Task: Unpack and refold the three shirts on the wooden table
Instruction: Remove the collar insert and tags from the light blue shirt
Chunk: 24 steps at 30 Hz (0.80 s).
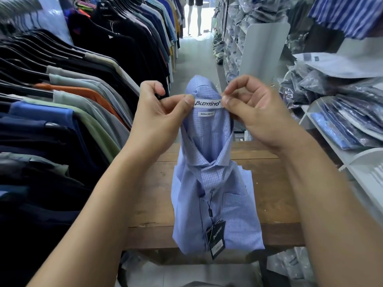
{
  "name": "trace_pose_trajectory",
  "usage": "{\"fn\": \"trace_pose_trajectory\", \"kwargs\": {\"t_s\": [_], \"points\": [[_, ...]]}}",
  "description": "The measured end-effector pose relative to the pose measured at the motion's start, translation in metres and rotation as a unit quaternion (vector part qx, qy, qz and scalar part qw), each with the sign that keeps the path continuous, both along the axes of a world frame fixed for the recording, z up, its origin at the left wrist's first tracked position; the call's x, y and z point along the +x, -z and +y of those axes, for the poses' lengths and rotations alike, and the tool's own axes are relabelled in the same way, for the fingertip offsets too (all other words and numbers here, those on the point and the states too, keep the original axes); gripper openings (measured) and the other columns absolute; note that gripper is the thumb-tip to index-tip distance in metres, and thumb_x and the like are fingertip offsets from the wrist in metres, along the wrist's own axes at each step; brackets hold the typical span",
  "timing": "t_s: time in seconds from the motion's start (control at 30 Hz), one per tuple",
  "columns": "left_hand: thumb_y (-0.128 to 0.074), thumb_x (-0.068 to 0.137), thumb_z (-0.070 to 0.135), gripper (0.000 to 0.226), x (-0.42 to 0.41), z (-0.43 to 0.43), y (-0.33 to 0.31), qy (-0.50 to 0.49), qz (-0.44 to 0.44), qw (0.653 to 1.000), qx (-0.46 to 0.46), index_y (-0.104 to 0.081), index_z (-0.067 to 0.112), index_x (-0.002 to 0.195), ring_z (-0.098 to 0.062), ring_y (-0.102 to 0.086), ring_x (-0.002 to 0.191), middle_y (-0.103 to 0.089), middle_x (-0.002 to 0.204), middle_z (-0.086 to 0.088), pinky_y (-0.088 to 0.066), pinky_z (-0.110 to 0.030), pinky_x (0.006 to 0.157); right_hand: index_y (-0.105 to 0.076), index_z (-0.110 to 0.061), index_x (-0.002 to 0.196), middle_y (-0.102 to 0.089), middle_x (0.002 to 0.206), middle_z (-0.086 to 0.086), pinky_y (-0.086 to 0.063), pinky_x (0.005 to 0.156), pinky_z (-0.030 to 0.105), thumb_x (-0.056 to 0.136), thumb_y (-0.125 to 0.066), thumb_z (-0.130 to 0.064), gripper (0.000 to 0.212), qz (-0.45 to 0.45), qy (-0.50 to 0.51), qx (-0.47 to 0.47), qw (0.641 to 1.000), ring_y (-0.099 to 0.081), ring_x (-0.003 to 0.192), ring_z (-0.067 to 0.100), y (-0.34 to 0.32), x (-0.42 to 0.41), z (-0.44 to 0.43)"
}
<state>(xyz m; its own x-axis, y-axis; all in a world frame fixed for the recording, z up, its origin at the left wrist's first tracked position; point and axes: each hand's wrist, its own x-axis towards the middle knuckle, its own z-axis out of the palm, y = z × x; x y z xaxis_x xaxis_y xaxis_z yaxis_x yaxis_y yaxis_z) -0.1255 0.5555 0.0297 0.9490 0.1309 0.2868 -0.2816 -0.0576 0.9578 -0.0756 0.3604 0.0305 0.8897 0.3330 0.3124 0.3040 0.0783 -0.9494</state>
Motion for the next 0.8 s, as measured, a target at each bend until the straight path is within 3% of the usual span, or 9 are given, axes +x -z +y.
{"fn": "trace_pose_trajectory", "kwargs": {"t_s": [0.17, 0.27, 0.37, 0.5, 0.6, 0.67, 0.8], "points": [[-0.057, 0.102, 0.013, 0.033, 0.009, -0.004, 0.001, 0.001, -0.036, 0.996, 0.083, -0.025, 0.022, 0.097, -0.011, -0.051, 0.070, -0.070, 0.093, -0.011, -0.041, -0.022, 0.060, -0.059, -0.032, 0.086, -0.057, 0.081, 0.004, -0.042, 0.076, 0.031, 0.094, -0.060, -0.012, 0.021, -0.001, -0.006, -0.008, 1.000, -0.049, 0.080, 0.019, 0.003, 0.004, 0.002], [-0.053, 0.104, 0.017, 0.027, 0.011, -0.008, 0.002, 0.007, -0.046, 0.989, 0.139, -0.027, 0.023, 0.099, -0.013, -0.048, 0.069, -0.069, 0.097, -0.019, -0.041, -0.024, 0.061, -0.055, -0.027, 0.090, -0.062, 0.077, -0.008, -0.043, 0.073, 0.029, 0.102, -0.053, -0.007, 0.024, -0.004, 0.013, -0.027, 1.000, -0.050, 0.077, 0.013, 0.005, 0.006, 0.002], [-0.050, 0.105, 0.015, 0.024, 0.013, -0.011, 0.006, 0.001, -0.038, 0.987, 0.155, -0.028, 0.022, 0.098, -0.012, -0.044, 0.064, -0.067, 0.094, -0.022, -0.038, -0.022, 0.057, -0.058, -0.030, 0.091, -0.066, 0.083, -0.007, -0.045, 0.076, 0.034, 0.102, -0.053, -0.009, 0.024, -0.014, 0.015, -0.050, 0.999, -0.053, 0.082, 0.016, 0.014, 0.007, 0.002], [-0.053, 0.104, 0.017, 0.028, 0.018, -0.011, 0.011, -0.010, -0.015, 0.994, 0.107, -0.026, 0.022, 0.098, -0.016, -0.042, 0.055, -0.068, 0.080, 0.004, -0.038, -0.029, 0.049, -0.059, -0.025, 0.091, -0.066, 0.076, -0.008, -0.046, 0.068, 0.022, 0.101, -0.056, -0.007, 0.021, -0.003, 0.052, -0.042, 0.998, -0.055, 0.069, 0.005, 0.017, 0.007, 0.000], [-0.054, 0.104, 0.016, 0.030, 0.018, -0.013, 0.010, -0.018, -0.008, 0.997, 0.079, -0.026, 0.024, 0.096, -0.017, -0.043, 0.057, -0.068, 0.076, 0.008, -0.039, -0.033, 0.051, -0.064, -0.026, 0.095, -0.068, 0.085, -0.004, -0.052, 0.078, 0.022, 0.093, -0.069, -0.010, 0.017, -0.024, 0.043, -0.045, 0.998, -0.062, 0.077, 0.004, 0.020, 0.006, -0.004], [-0.053, 0.104, 0.015, 0.029, 0.018, -0.014, 0.009, -0.017, -0.006, 0.998, 0.068, -0.028, 0.025, 0.095, -0.018, -0.047, 0.061, -0.069, 0.077, 0.006, -0.039, -0.036, 0.054, -0.066, -0.025, 0.098, -0.069, 0.090, -0.004, -0.055, 0.087, 0.023, 0.087, -0.077, -0.007, 0.024, -0.045, 0.037, -0.064, 0.996, -0.066, 0.086, 0.005, 0.023, 0.005, -0.007], [-0.055, 0.103, 0.018, 0.019, 0.020, -0.015, 0.015, -0.034, -0.023, 0.990, 0.131, -0.041, 0.023, 0.091, -0.019, -0.041, 0.065, -0.056, 0.080, -0.012, -0.035, -0.035, 0.055, -0.069, -0.026, 0.095, -0.070, 0.085, -0.006, -0.056, 0.084, 0.023, 0.085, -0.078, -0.006, 0.024, -0.064, 0.054, -0.078, 0.994, -0.066, 0.082, 0.005, 0.023, 0.006, -0.008]]}}
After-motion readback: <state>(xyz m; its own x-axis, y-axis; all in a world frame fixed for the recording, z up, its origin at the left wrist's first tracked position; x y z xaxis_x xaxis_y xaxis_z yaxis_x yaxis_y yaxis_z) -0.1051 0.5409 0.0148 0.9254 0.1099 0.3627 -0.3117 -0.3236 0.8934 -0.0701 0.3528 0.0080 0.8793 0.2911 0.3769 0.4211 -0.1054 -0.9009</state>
